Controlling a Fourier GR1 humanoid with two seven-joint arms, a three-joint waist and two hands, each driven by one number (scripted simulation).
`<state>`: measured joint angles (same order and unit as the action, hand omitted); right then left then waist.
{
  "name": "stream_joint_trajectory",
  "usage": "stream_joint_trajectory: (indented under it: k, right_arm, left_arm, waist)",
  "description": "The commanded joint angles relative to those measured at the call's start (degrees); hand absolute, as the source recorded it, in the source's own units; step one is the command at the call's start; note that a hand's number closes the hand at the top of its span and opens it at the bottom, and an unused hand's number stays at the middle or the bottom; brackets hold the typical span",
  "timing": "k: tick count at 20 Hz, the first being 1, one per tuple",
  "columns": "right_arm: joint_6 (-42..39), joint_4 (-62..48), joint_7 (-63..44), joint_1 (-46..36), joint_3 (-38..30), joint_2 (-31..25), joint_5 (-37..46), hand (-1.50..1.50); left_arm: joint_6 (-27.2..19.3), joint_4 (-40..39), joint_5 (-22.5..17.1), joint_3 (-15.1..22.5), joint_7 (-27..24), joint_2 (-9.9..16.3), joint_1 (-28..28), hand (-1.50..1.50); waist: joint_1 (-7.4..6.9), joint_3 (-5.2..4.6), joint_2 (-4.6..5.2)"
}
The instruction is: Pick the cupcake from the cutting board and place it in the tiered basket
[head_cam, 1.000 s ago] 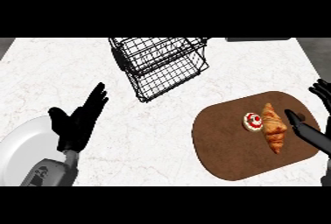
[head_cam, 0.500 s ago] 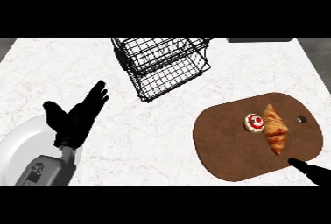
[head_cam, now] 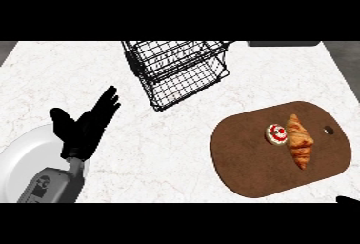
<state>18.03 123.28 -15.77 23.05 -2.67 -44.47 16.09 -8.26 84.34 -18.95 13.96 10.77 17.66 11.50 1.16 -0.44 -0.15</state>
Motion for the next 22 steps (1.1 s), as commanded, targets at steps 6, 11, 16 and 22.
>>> stream_joint_trajectory:
  k: [6, 11, 16, 22]
  right_arm:
    - [-6.89, 14.92, -37.07, -10.55, 17.05, 1.19, 17.45, -1.5]
    - [-14.42, 9.55, -51.39, -22.02, 24.16, 3.7, 23.95, -1.5]
    - [-19.27, 2.01, -56.06, -29.57, 30.66, 12.12, 29.67, -1.5]
    - [-20.41, 0.16, -55.07, -26.4, 33.46, 18.74, 33.33, -1.5]
  left_arm:
    - [3.73, -5.4, 0.99, 0.98, -4.09, -1.83, 0.26, 0.0]
    - [2.09, -2.3, 1.89, 1.02, -1.48, -2.35, 0.03, 0.0]
    - [2.67, -2.44, 2.2, -0.4, -0.87, -2.21, 0.61, 0.0]
    - [3.34, -3.43, 2.61, -2.31, -1.63, -3.3, 0.64, 0.0]
  waist:
    - [-2.38, 0.16, 0.61]
    - [-2.48, 0.26, 0.31]
    - [-2.05, 0.35, 0.24]
    - [-1.13, 0.4, 0.11]
